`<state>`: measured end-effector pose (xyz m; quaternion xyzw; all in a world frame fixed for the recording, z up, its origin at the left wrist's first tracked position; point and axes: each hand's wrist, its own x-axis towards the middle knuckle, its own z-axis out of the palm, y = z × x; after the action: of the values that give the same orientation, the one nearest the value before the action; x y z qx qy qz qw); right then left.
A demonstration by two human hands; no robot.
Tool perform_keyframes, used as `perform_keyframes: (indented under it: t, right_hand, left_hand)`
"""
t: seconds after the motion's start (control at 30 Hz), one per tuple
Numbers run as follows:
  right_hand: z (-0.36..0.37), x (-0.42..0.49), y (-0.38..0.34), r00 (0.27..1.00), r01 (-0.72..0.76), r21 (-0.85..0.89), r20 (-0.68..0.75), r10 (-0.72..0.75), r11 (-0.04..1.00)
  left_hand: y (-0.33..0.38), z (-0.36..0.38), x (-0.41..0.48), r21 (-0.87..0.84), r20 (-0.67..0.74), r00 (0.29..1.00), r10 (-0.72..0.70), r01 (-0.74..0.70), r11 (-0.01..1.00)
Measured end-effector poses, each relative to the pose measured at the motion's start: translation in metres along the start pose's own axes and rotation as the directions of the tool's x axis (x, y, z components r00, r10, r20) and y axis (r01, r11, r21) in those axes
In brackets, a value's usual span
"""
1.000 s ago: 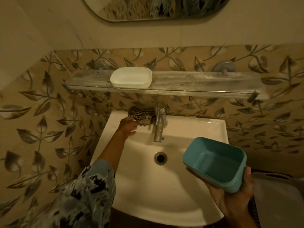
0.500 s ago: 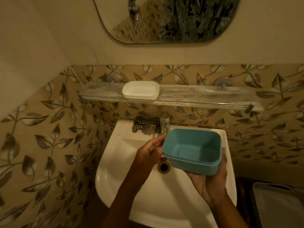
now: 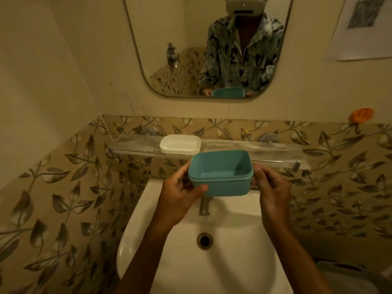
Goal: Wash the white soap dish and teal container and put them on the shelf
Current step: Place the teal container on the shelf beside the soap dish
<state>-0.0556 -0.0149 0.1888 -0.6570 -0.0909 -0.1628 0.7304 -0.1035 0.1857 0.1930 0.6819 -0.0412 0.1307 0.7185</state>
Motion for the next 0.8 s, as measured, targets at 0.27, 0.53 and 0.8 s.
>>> perform_keyframes:
  t: [0.27,0.53,0.8]
  right_hand:
    - [0.009,0.051,-0.033,0.973,0.063,-0.156,0.227,-0.026,0.986]
    - [0.015,0.085,-0.023,0.974,0.104,-0.229,0.218,-0.053,0.968]
    - [0.017,0.095,-0.013,0.964,0.088,-0.300,0.266,-0.005,0.950]
  left_hand:
    - [0.029,0.000,0.071,0.421,-0.148,0.980,0.134,-0.060,0.905]
    - [0.032,0.017,0.099,0.592,-0.142,0.971,0.193,-0.073,0.803]
    - [0.027,0.020,0.104,0.783,-0.100,0.971,0.219,-0.060,0.620]
